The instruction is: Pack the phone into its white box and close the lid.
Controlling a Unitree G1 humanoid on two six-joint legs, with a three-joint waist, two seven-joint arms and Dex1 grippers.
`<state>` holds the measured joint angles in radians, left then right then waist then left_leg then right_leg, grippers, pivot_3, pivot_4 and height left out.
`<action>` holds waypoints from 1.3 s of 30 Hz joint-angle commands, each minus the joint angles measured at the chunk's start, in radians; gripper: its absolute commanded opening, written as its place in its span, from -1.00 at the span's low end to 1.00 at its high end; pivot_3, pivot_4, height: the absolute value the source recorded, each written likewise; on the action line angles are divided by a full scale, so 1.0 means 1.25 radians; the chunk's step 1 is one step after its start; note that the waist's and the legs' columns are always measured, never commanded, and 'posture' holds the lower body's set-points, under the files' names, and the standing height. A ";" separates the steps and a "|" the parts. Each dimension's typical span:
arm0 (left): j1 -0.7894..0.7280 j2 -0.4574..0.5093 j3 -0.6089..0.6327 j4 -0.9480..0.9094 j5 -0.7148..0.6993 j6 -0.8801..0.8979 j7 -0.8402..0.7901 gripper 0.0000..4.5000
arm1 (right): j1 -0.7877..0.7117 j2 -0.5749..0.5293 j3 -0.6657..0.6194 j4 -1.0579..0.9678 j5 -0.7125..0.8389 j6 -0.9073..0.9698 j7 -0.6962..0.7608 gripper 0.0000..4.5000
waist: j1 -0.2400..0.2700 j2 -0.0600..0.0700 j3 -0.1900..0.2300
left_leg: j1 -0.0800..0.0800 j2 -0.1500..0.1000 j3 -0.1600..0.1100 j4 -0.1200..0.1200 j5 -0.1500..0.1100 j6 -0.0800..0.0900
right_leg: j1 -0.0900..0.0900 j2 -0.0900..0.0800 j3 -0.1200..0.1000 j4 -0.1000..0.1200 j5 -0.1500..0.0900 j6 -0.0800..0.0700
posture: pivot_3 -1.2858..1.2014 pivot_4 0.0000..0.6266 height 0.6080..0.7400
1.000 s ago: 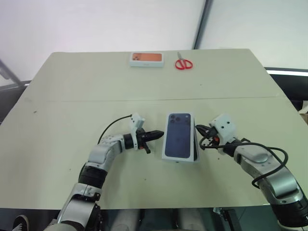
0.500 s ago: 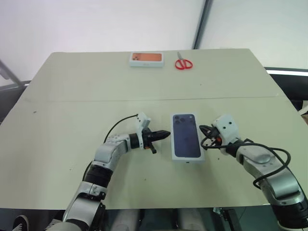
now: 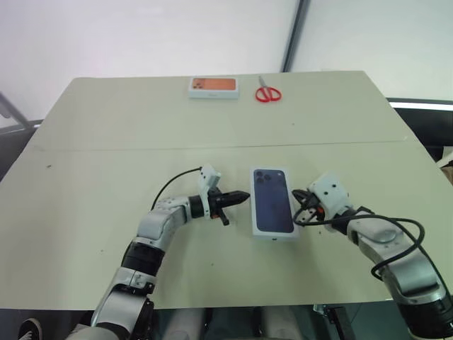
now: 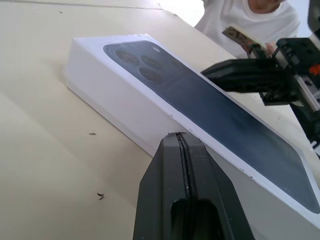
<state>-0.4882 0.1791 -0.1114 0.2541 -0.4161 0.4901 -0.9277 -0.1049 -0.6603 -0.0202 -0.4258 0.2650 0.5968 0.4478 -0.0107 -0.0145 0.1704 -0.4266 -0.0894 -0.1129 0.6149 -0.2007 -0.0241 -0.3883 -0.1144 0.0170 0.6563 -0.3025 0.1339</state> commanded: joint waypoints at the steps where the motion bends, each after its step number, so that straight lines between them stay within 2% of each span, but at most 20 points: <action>1: -0.056 -0.012 0.058 -0.018 -0.046 0.001 0.017 -1.00 | -0.045 0.023 -0.073 -0.018 0.044 -0.014 0.008 -0.96 | 0.000 0.000 0.000 | 0.000 0.000 0.000 0.000 0.000 0.000 | 0.000 0.000 0.000 0.000 0.000 0.000 | 0.03 -0.52 1.00; 4: -0.106 -0.041 0.071 0.005 -0.045 -0.019 0.036 -1.00 | -0.081 0.041 -0.075 -0.005 0.062 -0.008 0.020 -0.96 | 0.003 0.000 0.000 | 0.000 0.000 0.000 0.000 0.000 0.000 | 0.001 0.000 0.000 0.000 0.000 0.000 | 0.03 -0.52 1.00; 6: -0.144 -0.079 0.068 0.043 -0.040 -0.036 0.041 -1.00 | -0.099 0.051 -0.037 0.018 0.044 -0.015 0.031 -0.96 | 0.004 0.000 0.000 | 0.000 -0.001 0.000 0.001 0.000 0.000 | 0.001 0.000 0.000 0.000 0.000 0.000 | 0.03 -0.52 1.00; 9: -0.150 -0.106 0.014 0.088 0.013 -0.082 0.019 -1.00 | -0.090 0.053 0.021 0.038 0.005 -0.023 0.037 -0.96 | 0.002 0.000 0.000 | 0.000 -0.001 0.000 0.001 0.000 0.000 | 0.001 0.000 -0.001 0.000 0.000 0.000 | 0.03 -0.52 1.00; 13: -0.101 -0.083 -0.077 0.120 0.090 -0.119 -0.018 -1.00 | -0.026 0.036 0.063 0.021 -0.014 -0.007 0.062 -0.96 | -0.004 0.000 0.000 | 0.000 -0.001 0.000 0.000 0.000 0.000 | 0.000 0.000 0.000 0.000 0.000 0.000 | 0.03 -0.52 1.00; 16: -0.054 -0.038 -0.142 0.125 0.141 -0.142 -0.064 -1.00 | 0.037 -0.015 0.104 0.017 -0.055 -0.011 0.096 -0.96 | -0.002 -0.001 -0.002 | 0.001 0.000 0.001 0.000 0.000 0.000 | 0.000 0.000 0.001 0.002 0.000 0.000 | 0.03 -0.52 1.00; 18: -0.042 -0.027 -0.140 0.120 0.132 -0.112 -0.063 -1.00 | 0.049 -0.010 0.093 0.004 -0.038 0.003 0.097 -0.96 | 0.000 -0.002 -0.004 | 0.005 0.000 0.000 0.000 0.000 0.000 | 0.004 0.000 0.000 0.001 0.000 0.000 | 0.03 -0.52 1.00; 21: -0.042 -0.022 -0.117 0.110 0.102 -0.094 -0.074 -1.00 | 0.039 0.005 0.076 -0.002 -0.022 0.008 0.095 -0.96 | 0.001 -0.002 -0.005 | 0.016 0.001 -0.001 -0.002 -0.002 0.002 | 0.019 0.000 -0.002 -0.007 -0.001 0.000 | 0.03 -0.52 1.00; 23: -0.053 -0.032 -0.088 0.116 0.090 -0.087 -0.047 -0.75 | 0.027 0.032 0.041 -0.008 0.034 0.044 0.102 -1.00 | 0.001 -0.002 -0.005 | 0.015 0.001 -0.002 -0.002 -0.003 0.002 | 0.019 0.000 -0.002 -0.008 -0.001 0.001 | 0.03 -0.52 1.00; 24: -0.062 -0.032 -0.063 0.103 0.065 -0.070 -0.045 -0.60 | 0.015 0.040 0.020 -0.008 0.047 0.039 0.105 -0.88 | 0.000 -0.002 -0.005 | 0.015 0.001 -0.002 -0.002 -0.003 0.003 | 0.019 0.000 -0.002 -0.008 -0.001 0.001 | 0.03 -0.52 1.00; 26: -0.071 -0.028 -0.033 0.079 0.035 -0.050 -0.047 -0.18 | -0.002 0.048 -0.006 -0.008 0.056 0.026 0.106 -0.60 | -0.002 -0.002 -0.005 | 0.014 0.001 -0.002 -0.002 -0.003 0.003 | 0.017 0.000 -0.002 -0.007 -0.001 0.001 | 0.03 -0.52 1.00; 28: -0.073 -0.011 -0.007 0.047 0.017 -0.049 -0.048 0.29 | -0.016 0.056 -0.041 -0.009 0.090 0.015 0.120 -0.15 | -0.002 -0.002 -0.005 | 0.013 0.001 -0.001 -0.002 -0.003 0.003 | 0.016 0.000 -0.002 -0.006 -0.001 0.001 | 0.03 -0.52 1.00; 31: -0.070 0.057 0.043 -0.019 -0.025 -0.018 -0.080 0.98 | -0.023 0.035 -0.081 -0.012 0.128 -0.024 0.178 0.55 | -0.002 -0.002 -0.004 | 0.011 0.000 -0.001 -0.002 -0.003 0.003 | 0.013 0.000 -0.002 -0.006 -0.001 0.001 | 0.03 -0.52 1.00; 33: -0.046 0.112 0.065 -0.059 -0.031 -0.029 -0.098 1.00 | -0.023 0.023 -0.092 0.001 0.124 -0.055 0.200 0.99 | -0.002 -0.002 -0.004 | 0.011 0.000 -0.001 -0.002 -0.003 0.003 | 0.012 0.000 -0.002 -0.006 -0.001 0.001 | 0.03 -0.52 1.00; 39: 0.076 0.250 0.144 -0.135 -0.026 -0.062 -0.099 1.00 | 0.016 0.024 -0.142 0.011 0.158 -0.116 0.260 0.99 | 0.000 -0.001 -0.003 | 0.011 0.000 -0.001 -0.002 -0.003 0.003 | 0.013 -0.001 -0.001 -0.006 -0.001 0.001 | 0.03 -0.52 1.00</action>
<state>-0.4169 0.4629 0.0262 0.1290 -0.4451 0.4410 -1.0473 -0.0930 -0.6218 -0.1616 -0.3986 0.4452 0.4896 0.7591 -0.0110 -0.0159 0.1662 -0.4134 -0.0891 -0.1140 0.6125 -0.2041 -0.0209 -0.3728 -0.1161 0.0152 0.6486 -0.3033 0.1347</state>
